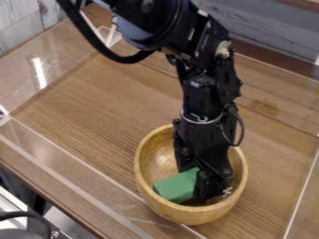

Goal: Remove the green block from inside the brown bowl and put it on the table

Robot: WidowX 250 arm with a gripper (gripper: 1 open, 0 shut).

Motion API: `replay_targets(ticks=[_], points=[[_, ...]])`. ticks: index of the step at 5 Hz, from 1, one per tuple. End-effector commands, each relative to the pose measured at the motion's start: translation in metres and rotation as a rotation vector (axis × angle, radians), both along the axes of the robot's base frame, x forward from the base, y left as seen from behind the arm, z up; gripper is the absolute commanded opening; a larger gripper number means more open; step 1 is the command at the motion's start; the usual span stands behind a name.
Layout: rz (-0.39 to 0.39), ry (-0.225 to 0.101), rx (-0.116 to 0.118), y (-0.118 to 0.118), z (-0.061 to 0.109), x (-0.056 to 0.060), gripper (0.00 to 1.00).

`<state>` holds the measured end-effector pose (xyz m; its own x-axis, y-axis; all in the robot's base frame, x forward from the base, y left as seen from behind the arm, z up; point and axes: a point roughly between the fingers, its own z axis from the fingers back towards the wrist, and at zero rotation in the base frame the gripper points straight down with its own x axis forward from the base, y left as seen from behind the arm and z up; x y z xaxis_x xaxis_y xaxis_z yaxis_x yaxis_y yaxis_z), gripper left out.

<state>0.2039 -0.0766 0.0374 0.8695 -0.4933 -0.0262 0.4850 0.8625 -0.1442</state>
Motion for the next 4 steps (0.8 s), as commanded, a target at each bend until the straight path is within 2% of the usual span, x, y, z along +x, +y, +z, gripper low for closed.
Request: replay_targets(ticks=[1, 4], points=[[0.024, -0.018, -0.012, -0.0012, 0.01, 0.0, 0.0], [0.047, -0.015, -0.016, -0.0008, 0.0124, 0.0, 0.0]])
